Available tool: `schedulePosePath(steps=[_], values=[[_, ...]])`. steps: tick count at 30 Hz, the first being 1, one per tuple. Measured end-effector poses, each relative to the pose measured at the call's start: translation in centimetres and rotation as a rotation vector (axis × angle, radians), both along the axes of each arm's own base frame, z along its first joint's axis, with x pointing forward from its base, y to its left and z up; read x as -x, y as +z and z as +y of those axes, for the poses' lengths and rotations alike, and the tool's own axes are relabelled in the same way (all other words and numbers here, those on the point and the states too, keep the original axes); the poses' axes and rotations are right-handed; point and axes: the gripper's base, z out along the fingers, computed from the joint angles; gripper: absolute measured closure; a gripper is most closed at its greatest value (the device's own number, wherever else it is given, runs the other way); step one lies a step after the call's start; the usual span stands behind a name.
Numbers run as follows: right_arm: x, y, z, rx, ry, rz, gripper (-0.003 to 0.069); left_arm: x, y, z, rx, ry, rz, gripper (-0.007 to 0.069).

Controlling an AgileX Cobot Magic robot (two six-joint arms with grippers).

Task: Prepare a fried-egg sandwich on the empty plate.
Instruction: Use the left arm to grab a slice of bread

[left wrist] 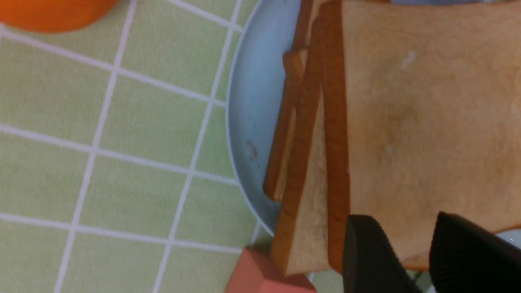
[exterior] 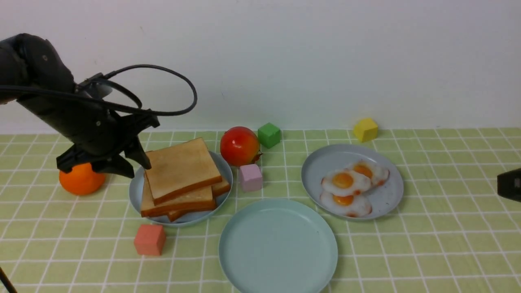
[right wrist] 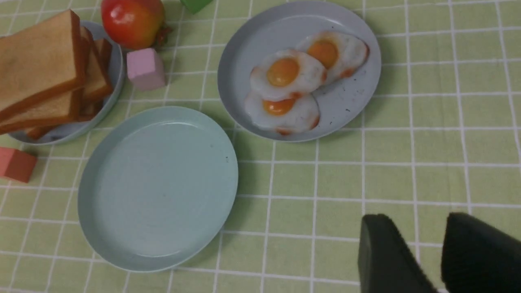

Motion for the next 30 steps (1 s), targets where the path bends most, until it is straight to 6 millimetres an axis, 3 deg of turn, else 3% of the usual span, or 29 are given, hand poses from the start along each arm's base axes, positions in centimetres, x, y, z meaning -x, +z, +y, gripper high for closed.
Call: schedulePosePath(steps=[16,24,30], values=[[0.1,-0.1,0.1,-0.006,0.004,0.022,0.0418,-2.5,-4.7,-0.3,0.051,0.051,0.017,0.0399],[0.5,-0.5,0.0,0.004,0.011,0.072,0.0418,-2.7,-4.8,-0.2,0.039,0.035,0.015,0.0510],[0.6,-0.6,0.0,0.009,0.015,0.096,0.0418,-2.3,-3.5,0.0,0.017,0.019,-0.014,0.0567]])
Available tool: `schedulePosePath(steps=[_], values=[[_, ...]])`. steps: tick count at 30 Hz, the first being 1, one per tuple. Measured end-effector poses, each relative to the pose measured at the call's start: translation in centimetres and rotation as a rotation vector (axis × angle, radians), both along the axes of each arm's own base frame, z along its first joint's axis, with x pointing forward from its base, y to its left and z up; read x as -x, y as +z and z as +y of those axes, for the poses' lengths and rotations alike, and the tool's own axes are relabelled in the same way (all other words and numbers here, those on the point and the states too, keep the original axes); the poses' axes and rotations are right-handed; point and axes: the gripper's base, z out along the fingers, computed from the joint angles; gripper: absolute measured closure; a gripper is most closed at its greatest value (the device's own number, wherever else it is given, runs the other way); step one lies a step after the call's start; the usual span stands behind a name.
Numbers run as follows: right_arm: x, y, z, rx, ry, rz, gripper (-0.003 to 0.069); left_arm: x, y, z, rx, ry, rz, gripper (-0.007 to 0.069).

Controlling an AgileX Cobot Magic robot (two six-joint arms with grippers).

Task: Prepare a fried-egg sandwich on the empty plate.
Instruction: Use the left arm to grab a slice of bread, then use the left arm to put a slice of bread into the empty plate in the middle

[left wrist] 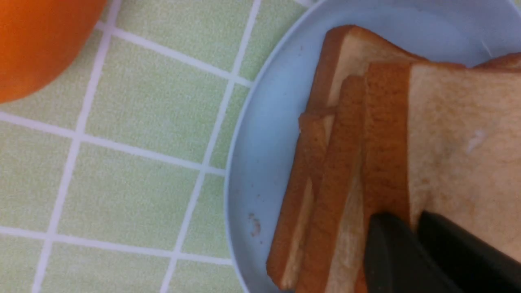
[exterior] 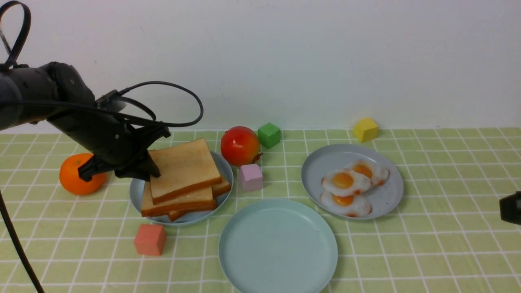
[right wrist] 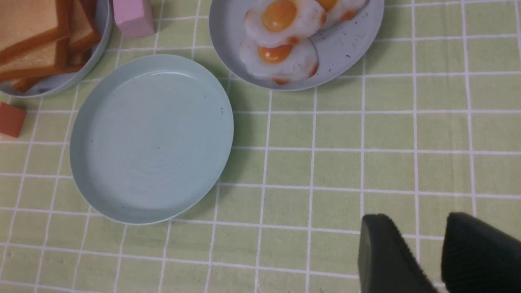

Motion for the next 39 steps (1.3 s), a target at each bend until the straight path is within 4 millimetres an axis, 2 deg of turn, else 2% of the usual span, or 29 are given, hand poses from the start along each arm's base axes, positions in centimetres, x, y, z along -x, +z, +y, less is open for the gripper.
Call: schedulePosePath(steps=[2,6,7,9,10,12,14,17,22,26,29,33,37,39], values=[[0.0,0.0,0.0,0.000,0.000,0.003,0.0418,0.4,1.4,0.0,-0.008,-0.016,-0.020,0.0568],[0.0,0.0,0.0,-0.001,0.001,0.004,0.0418,1.7,5.9,-0.2,-0.013,-0.076,-0.098,0.0569],[0.0,0.0,0.0,0.000,0.002,0.005,0.0418,1.8,6.2,-0.3,-0.014,-0.080,-0.106,0.0569],[0.1,0.0,0.0,0.008,0.011,0.005,0.0418,3.3,8.9,-1.5,0.000,-0.156,-0.156,0.0569],[0.1,0.0,0.0,0.010,0.013,0.004,0.0418,3.5,9.2,-1.8,0.005,-0.165,-0.162,0.0571],[0.1,-0.1,0.0,0.020,0.024,0.002,0.0418,4.5,10.0,-3.9,0.042,-0.234,-0.170,0.0578],[0.1,-0.1,0.0,0.024,0.029,0.001,0.0418,5.4,9.4,-6.6,0.078,-0.291,-0.158,0.0580],[0.1,-0.1,0.0,0.024,0.029,0.001,0.0418,6.6,6.4,-10.1,0.097,-0.358,-0.100,0.0580],[0.1,-0.1,0.0,0.026,0.031,0.001,0.0418,7.3,1.0,-13.5,0.096,-0.398,0.013,0.0580],[0.1,-0.1,0.0,0.026,0.031,0.001,0.0418,6.9,-2.3,-14.4,0.106,-0.380,0.087,0.0580],[0.0,-0.1,0.0,0.019,0.023,0.004,0.0418,6.6,-4.0,-14.5,0.100,-0.371,0.125,0.0580],[-0.7,-0.6,0.2,-0.037,-0.052,0.063,0.0396,6.5,-4.3,-14.6,0.098,-0.369,0.132,0.0571],[-2.7,-2.0,0.6,-0.094,-0.135,0.141,0.0335,6.6,-4.3,-14.6,0.103,-0.369,0.138,0.0507],[-3.9,-2.8,1.0,-0.109,-0.145,0.157,0.0301,6.6,-4.3,-14.5,0.096,-0.375,0.139,0.0449]])
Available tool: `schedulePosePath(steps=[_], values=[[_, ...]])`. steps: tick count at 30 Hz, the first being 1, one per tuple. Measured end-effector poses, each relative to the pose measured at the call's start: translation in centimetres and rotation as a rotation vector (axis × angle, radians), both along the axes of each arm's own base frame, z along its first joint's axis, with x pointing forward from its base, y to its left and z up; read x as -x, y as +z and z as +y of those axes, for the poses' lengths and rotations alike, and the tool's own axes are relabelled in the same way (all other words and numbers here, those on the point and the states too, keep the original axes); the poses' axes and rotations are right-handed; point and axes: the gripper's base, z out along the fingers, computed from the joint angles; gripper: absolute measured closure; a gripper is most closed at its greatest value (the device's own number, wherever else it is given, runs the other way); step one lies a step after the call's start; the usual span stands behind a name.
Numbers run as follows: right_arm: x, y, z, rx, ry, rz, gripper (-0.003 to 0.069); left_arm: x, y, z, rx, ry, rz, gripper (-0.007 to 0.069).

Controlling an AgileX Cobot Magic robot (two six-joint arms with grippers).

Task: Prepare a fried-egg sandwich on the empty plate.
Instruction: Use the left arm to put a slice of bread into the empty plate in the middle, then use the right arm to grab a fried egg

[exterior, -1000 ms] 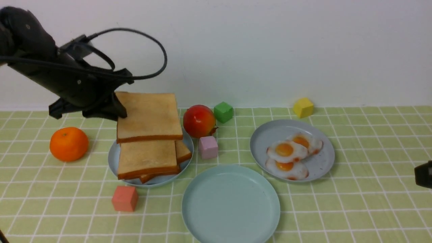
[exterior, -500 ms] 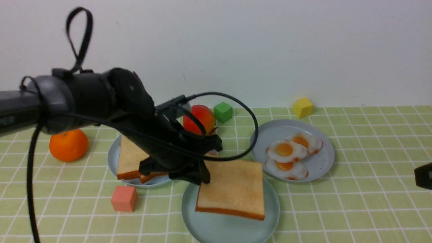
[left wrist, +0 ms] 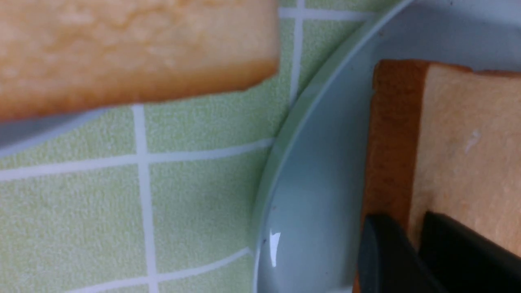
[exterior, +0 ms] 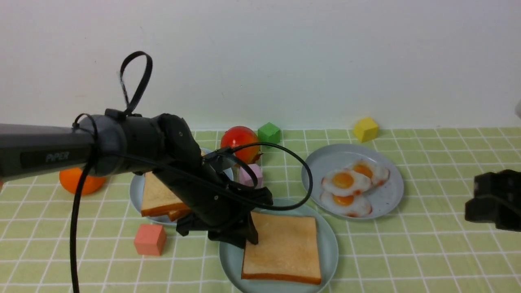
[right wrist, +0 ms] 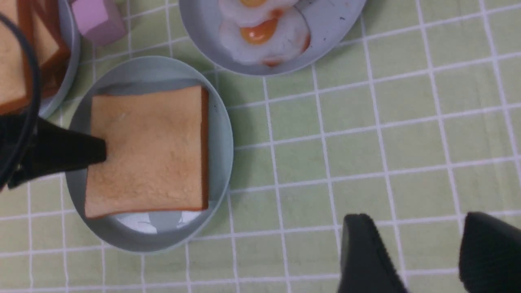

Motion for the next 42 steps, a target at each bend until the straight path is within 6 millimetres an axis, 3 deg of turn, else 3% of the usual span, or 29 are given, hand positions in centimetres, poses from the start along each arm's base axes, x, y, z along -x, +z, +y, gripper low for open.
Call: schedulePosePath(steps=[1,5,11,15,17,22,24,30,42], values=[[-1.3,-0.7,0.4,-0.023,-0.007,0.023,0.0280,0.0,0.1,0.1,-0.008,-0.008,-0.006,0.0382],[-4.0,-1.7,1.5,-0.080,-0.002,0.066,0.0265,0.1,1.5,0.3,-0.022,-0.037,-0.043,0.0276],[-7.6,-3.0,1.3,-0.192,-0.061,0.065,0.0264,0.4,5.5,0.6,-0.055,-0.146,-0.152,0.0243],[-10.7,-6.0,-0.3,-0.295,-0.153,0.112,0.0264,1.9,10.8,1.2,-0.041,-0.292,-0.359,0.0321],[-12.0,-7.6,-0.5,-0.334,-0.184,0.123,0.0264,3.0,13.5,1.5,-0.021,-0.381,-0.483,0.0404],[-14.5,-11.2,-0.3,-0.420,-0.250,0.125,0.0264,4.9,17.1,1.6,0.030,-0.519,-0.670,0.0597],[-15.2,-12.3,-0.3,-0.437,-0.271,0.114,0.0264,5.2,17.5,1.6,0.045,-0.540,-0.686,0.0638],[-16.8,-15.4,-0.2,-0.504,-0.341,0.104,0.0264,5.4,17.3,1.5,0.051,-0.572,-0.666,0.0638],[-18.4,-18.7,-0.1,-0.525,-0.332,0.085,0.0272,5.5,17.2,1.5,0.052,-0.578,-0.659,0.0638]])
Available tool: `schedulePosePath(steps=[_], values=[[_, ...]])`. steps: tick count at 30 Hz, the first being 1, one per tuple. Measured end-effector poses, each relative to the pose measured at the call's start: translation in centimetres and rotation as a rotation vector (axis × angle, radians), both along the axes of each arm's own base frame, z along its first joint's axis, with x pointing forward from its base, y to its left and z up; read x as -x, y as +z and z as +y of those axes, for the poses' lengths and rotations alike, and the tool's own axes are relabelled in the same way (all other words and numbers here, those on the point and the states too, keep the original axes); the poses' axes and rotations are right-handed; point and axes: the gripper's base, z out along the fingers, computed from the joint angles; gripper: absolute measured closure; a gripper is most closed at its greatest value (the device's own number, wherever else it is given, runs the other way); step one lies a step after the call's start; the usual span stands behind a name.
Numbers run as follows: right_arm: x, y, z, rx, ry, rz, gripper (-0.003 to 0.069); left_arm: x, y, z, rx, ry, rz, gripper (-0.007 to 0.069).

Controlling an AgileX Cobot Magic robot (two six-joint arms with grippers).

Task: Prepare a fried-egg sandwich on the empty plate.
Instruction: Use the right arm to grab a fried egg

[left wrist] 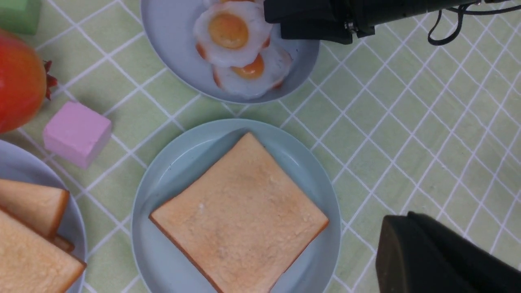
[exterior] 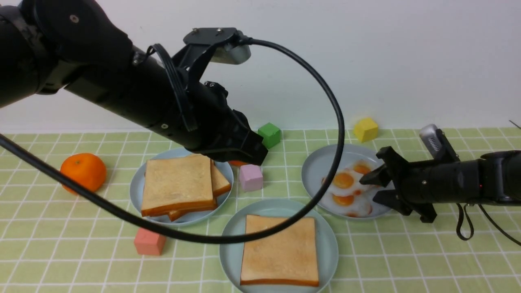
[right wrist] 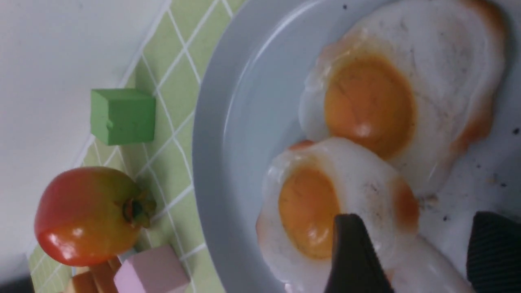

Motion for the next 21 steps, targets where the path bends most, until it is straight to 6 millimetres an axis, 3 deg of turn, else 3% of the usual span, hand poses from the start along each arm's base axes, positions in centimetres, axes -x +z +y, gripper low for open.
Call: schedulePosePath(steps=[7,8,12,13,16,21], values=[[-0.25,-0.56,0.04,-0.007,-0.002,0.008,0.0396,0.06,-0.03,0.00,-0.002,-0.005,0.006,0.0638],[-0.27,-0.70,0.03,-0.005,-0.003,0.011,0.0456,0.13,-0.06,0.00,-0.004,-0.010,0.012,0.0638],[-0.30,-0.81,0.04,-0.007,-0.004,0.014,0.0562,0.24,-0.11,-0.01,-0.007,-0.017,0.022,0.0638],[-0.30,-0.79,0.08,-0.012,-0.001,0.013,0.0620,0.25,-0.12,-0.01,-0.008,-0.019,0.023,0.0638],[-0.29,-0.75,0.15,-0.021,0.002,0.012,0.0667,0.27,-0.12,-0.01,-0.009,-0.020,0.025,0.0638],[-0.27,-0.64,0.22,-0.027,0.008,0.009,0.0657,0.28,-0.13,-0.01,-0.009,-0.021,0.025,0.0638]])
